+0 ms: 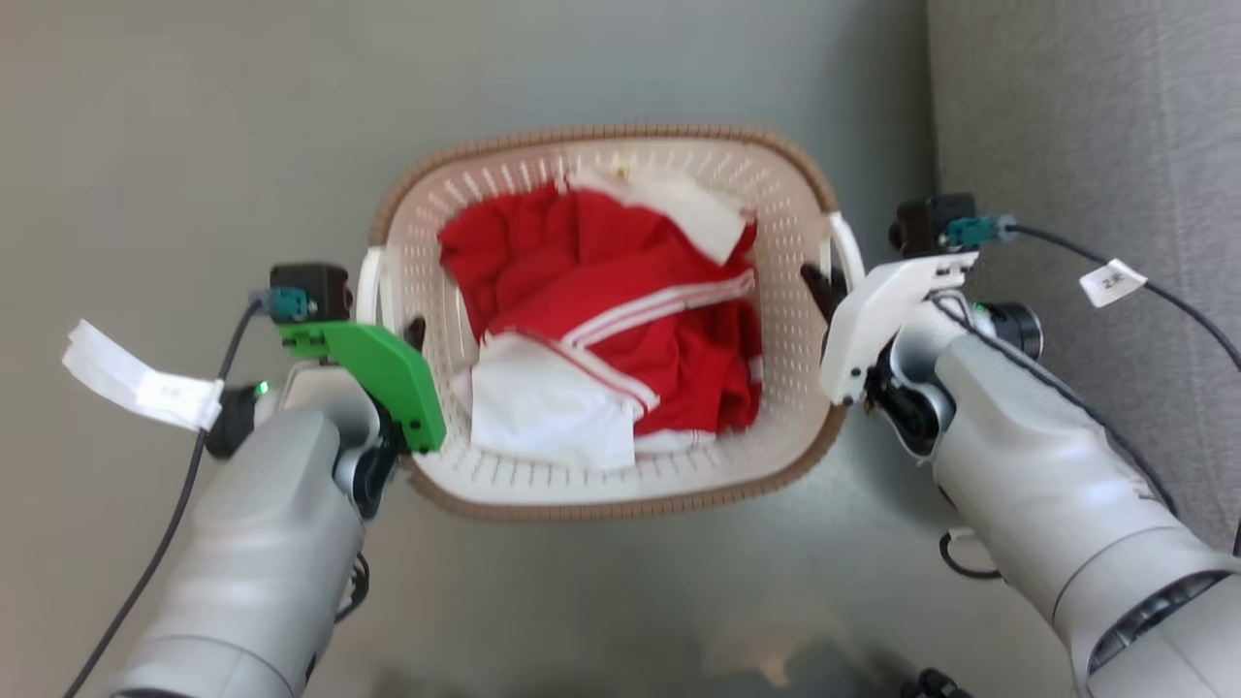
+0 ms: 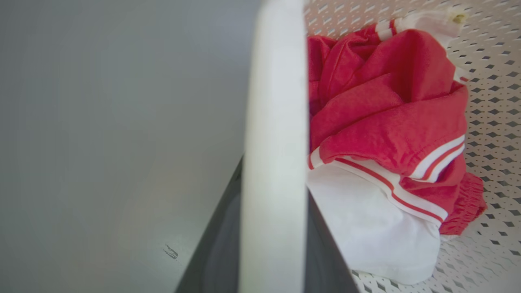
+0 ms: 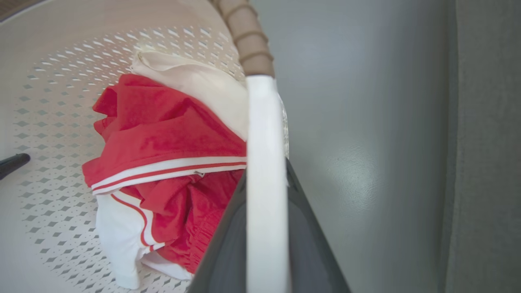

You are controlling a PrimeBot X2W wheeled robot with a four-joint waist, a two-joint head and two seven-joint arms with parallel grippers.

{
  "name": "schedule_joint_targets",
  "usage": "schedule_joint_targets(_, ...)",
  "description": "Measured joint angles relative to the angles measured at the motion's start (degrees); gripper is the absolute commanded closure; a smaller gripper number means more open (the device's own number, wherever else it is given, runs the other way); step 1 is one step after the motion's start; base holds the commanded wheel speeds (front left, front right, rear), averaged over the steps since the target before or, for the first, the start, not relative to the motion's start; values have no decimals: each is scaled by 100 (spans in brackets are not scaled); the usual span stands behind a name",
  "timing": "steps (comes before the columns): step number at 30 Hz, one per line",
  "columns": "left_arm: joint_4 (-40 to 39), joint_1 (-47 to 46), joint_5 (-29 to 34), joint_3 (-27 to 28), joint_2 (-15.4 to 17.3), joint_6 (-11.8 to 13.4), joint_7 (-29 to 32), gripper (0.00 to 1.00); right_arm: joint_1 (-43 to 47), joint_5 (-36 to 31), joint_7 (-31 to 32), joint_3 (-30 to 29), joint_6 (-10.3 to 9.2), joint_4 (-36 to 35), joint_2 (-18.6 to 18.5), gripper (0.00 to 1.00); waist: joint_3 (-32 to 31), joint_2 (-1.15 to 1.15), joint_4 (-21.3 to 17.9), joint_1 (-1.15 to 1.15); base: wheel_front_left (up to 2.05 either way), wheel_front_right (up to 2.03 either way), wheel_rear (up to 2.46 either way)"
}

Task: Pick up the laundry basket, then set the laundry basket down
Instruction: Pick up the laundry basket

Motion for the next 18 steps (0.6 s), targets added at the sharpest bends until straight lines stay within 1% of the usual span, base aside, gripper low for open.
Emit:
schedule_joint_targets(10, 43, 453, -416, -341, 12, 2, 877, 100, 498, 402, 791, 350, -11, 53, -11, 100, -827, 0, -30, 0, 0, 0, 0)
schedule_joint_targets(12, 43, 490, -500, -375, 15, 3, 981, 100, 535, 430, 904, 404, -48, 58, -11, 100, -991, 0, -37, 0, 0, 0, 0)
schedule_joint_targets(18, 45, 670, -653, -412, 26, 4, 1228, 100, 621, 604, 1238, 543, -49, 82, -13, 100, -1492, 0, -64, 0, 0, 0, 0)
